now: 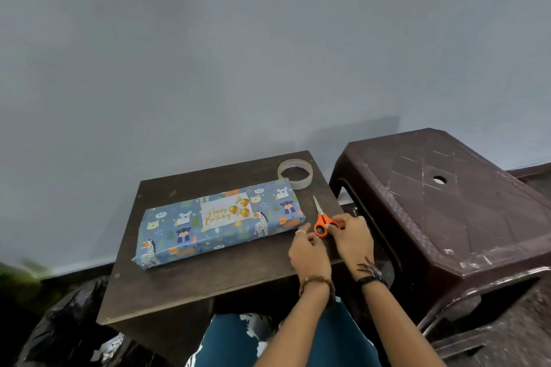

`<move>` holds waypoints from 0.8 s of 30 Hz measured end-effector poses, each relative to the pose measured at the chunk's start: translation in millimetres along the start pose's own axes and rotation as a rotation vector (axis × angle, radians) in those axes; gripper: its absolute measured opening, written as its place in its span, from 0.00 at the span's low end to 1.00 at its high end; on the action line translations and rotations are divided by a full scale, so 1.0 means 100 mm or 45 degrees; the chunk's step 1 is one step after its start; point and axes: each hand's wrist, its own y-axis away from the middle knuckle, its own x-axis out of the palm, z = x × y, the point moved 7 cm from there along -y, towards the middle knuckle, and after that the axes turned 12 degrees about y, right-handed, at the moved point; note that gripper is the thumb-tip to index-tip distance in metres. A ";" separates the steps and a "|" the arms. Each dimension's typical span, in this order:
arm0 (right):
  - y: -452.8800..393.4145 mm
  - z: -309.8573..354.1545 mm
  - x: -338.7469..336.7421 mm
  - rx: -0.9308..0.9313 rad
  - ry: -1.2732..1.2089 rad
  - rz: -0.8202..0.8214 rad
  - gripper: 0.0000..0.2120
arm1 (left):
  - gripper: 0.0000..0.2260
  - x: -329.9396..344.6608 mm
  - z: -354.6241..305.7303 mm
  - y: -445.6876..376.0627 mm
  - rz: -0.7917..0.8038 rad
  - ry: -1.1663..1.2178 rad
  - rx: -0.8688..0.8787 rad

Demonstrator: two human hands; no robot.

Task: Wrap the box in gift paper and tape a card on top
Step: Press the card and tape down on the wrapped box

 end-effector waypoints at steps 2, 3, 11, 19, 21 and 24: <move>-0.02 -0.11 -0.02 0.108 -0.159 0.037 0.09 | 0.13 0.01 0.08 -0.04 -0.118 0.214 -0.159; 0.00 -0.15 -0.04 0.134 -0.270 0.052 0.08 | 0.12 0.02 0.10 -0.06 -0.135 0.277 -0.201; 0.06 -0.34 -0.62 0.238 -1.120 -0.306 0.06 | 0.08 0.52 -0.51 -0.08 0.242 0.482 -0.041; -0.44 -0.49 -1.04 0.452 -0.946 -0.661 0.08 | 0.07 1.41 -1.15 -0.60 0.459 0.189 0.131; -0.59 -0.57 -1.08 0.449 -0.808 -0.684 0.08 | 0.07 1.63 -1.16 -0.69 0.495 0.072 0.173; -0.72 -0.73 -1.01 0.460 -0.684 -0.704 0.05 | 0.05 1.89 -1.13 -0.78 0.526 -0.138 0.273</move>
